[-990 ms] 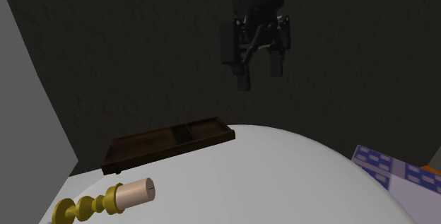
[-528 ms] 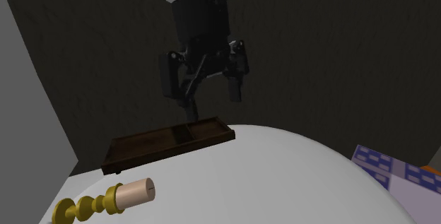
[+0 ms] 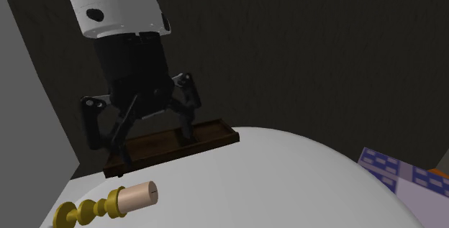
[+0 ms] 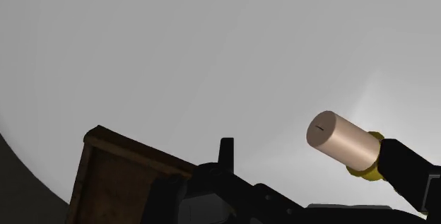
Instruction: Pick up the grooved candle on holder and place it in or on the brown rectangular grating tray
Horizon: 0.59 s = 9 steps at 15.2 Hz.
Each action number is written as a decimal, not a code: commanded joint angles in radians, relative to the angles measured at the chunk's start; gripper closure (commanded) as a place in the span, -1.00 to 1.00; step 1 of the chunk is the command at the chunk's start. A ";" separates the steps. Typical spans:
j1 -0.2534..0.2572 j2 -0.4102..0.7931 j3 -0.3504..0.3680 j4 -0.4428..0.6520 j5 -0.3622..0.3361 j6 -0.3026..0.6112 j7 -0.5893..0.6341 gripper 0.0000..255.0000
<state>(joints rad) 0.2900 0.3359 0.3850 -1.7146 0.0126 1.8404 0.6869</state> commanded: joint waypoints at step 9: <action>0.072 0.189 0.002 0.135 -0.042 0.038 0.060 -1.00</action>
<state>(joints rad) 0.3617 0.5234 0.3869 -1.5677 -0.0289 1.8646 0.7457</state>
